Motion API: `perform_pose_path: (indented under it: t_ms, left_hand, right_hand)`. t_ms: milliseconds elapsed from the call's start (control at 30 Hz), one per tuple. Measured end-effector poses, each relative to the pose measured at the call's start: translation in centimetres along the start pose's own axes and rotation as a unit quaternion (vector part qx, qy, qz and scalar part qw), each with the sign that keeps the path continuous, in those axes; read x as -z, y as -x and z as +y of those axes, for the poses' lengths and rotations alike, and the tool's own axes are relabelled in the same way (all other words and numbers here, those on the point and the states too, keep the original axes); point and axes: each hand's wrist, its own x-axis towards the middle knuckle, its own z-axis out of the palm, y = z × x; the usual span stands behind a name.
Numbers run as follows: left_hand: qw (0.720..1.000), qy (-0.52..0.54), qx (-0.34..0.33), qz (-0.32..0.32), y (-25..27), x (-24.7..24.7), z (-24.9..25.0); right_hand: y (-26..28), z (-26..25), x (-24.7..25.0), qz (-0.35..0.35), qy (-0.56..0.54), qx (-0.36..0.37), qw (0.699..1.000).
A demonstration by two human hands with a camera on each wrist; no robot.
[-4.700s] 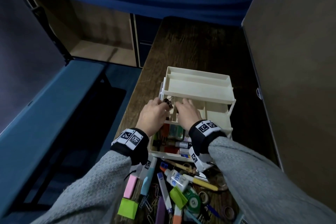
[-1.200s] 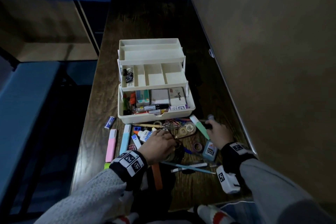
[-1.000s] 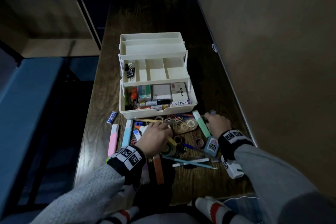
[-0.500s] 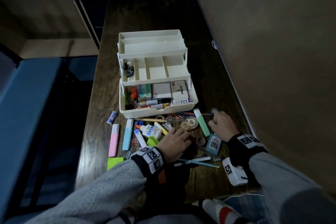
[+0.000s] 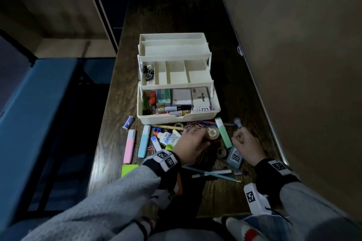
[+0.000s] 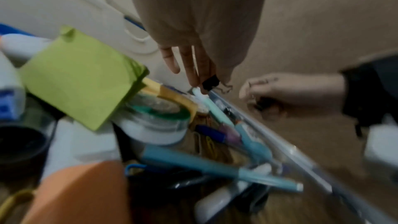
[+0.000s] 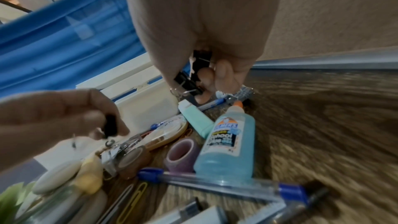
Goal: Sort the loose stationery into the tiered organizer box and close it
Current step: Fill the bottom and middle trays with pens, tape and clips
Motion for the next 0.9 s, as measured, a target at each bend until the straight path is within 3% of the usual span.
perform_pose_path:
  t_ms: [133, 233, 300, 400, 500, 633, 767, 900]
  left_hand:
    - [0.977, 0.181, 0.097, 0.058, 1.0, 2.7, -0.9]
    - [0.939, 0.267, 0.191, 0.103, 2.0, 4.8, -3.0]
    - [0.93, 0.259, 0.237, 0.108, 2.9, 5.8, -4.8]
    - [0.949, 0.13, 0.268, 0.103, 4.3, 6.1, -7.2]
    - [0.962, 0.039, 0.261, 0.07, 5.6, 5.2, -8.6]
    - [0.98, -0.047, 0.194, -0.008, 6.9, 3.9, -9.3]
    - [0.982, -0.046, 0.181, -0.023, 7.2, 3.8, -9.5]
    - [0.986, -0.006, 0.168, -0.008, 7.7, 3.9, -9.6]
  right_hand:
    - [0.1, -0.8, -0.5, -0.037, 0.01, 0.013, 0.999]
    - [-0.3, -2.3, -1.2, -0.073, -0.029, -0.003, 0.997]
    - [-0.8, -3.9, -2.0, -0.099, -0.03, 0.016, 0.994]
    - [-1.7, -6.9, -3.9, -0.117, 0.002, 0.098, 0.988]
    - [-2.4, -10.2, -6.4, -0.157, 0.04, 0.149, 0.976]
    - [-2.5, -13.4, -9.4, -0.198, 0.138, 0.185, 0.953]
    - [-2.8, -13.3, -10.1, -0.212, 0.265, 0.203, 0.918]
    - [-2.7, -11.4, -9.3, -0.184, 0.258, 0.214, 0.924]
